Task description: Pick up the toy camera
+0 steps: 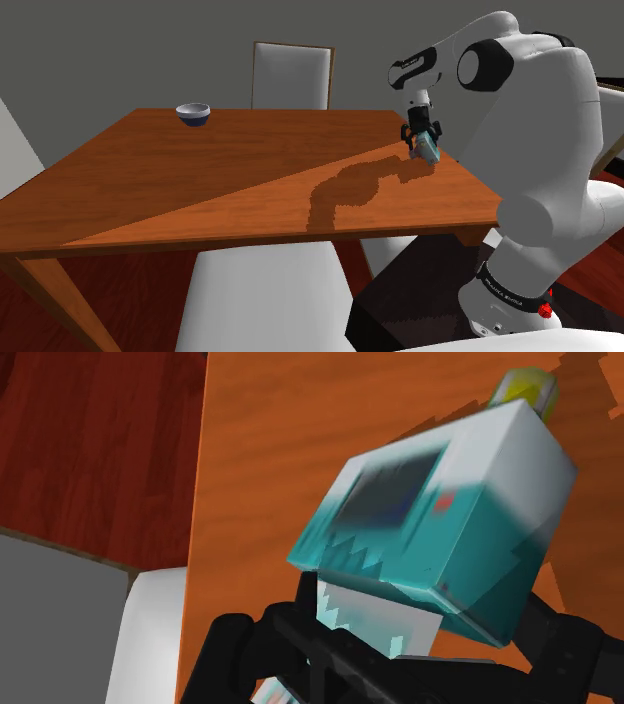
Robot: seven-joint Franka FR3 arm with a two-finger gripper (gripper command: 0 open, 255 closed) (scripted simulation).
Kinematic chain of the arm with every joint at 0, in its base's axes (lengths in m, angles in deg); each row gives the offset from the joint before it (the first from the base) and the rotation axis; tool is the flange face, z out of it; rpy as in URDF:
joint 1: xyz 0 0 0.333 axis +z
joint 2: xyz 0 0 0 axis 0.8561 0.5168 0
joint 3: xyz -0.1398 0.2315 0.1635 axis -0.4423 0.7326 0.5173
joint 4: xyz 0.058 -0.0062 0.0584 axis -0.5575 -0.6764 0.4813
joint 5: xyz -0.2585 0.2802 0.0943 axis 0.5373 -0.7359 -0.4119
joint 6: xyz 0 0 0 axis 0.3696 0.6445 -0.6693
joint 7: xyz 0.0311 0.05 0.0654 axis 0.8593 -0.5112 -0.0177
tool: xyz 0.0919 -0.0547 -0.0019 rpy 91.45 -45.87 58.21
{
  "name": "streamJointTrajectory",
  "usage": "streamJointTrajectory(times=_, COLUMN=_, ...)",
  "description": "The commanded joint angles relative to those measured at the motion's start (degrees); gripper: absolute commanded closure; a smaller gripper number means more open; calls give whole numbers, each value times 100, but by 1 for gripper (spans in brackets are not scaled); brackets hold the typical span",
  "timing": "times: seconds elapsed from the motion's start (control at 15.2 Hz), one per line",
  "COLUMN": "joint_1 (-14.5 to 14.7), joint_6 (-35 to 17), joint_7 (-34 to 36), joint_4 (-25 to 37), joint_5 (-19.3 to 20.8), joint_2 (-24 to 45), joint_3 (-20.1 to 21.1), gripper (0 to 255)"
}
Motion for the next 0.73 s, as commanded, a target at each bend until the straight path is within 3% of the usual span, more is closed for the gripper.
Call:
streamJointTrajectory(times=0.0, joint_1=23, joint_6=-21, joint_7=-10, joint_4=-150, joint_5=-895, joint_2=102, joint_3=44, gripper=255)
streamJointTrajectory(times=0.26, joint_1=-296, joint_6=84, joint_7=160, joint_4=-144, joint_5=-732, joint_2=-59, joint_3=465, gripper=255)
streamJointTrajectory(times=0.66, joint_1=-314, joint_6=464, joint_7=203, joint_4=94, joint_5=-715, joint_2=-206, joint_3=472, gripper=255)
